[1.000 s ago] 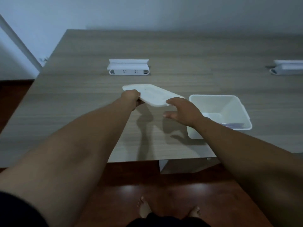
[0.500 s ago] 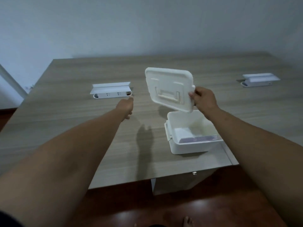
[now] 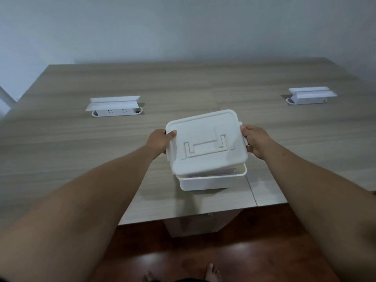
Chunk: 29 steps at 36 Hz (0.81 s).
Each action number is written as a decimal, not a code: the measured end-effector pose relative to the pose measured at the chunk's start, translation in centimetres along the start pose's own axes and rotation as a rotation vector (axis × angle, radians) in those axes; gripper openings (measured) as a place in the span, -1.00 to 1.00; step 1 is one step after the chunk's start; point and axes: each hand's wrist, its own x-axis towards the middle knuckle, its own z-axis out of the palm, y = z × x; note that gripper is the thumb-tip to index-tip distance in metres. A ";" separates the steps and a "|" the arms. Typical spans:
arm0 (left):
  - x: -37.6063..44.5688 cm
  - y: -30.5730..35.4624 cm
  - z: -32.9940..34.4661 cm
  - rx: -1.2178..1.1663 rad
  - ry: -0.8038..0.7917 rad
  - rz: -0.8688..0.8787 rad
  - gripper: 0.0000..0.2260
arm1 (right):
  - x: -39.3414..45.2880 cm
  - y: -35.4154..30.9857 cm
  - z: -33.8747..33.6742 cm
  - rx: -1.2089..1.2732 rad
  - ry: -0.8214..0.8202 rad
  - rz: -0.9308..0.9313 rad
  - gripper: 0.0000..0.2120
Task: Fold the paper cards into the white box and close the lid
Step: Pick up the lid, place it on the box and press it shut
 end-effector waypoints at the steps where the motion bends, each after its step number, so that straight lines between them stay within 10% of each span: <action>1: 0.0 -0.1 0.5 0.010 -0.006 -0.011 -0.59 | 0.3 0.3 -0.1 -0.019 0.009 0.004 -0.74; 13: 0.2 -2.4 4.6 0.172 -0.057 -0.204 -0.55 | 2.3 5.8 -0.5 -0.617 0.063 -0.044 -0.47; 29: 2.9 -3.5 7.3 0.281 0.177 -0.168 -0.43 | 2.9 8.0 0.4 -0.290 0.070 -0.022 -0.62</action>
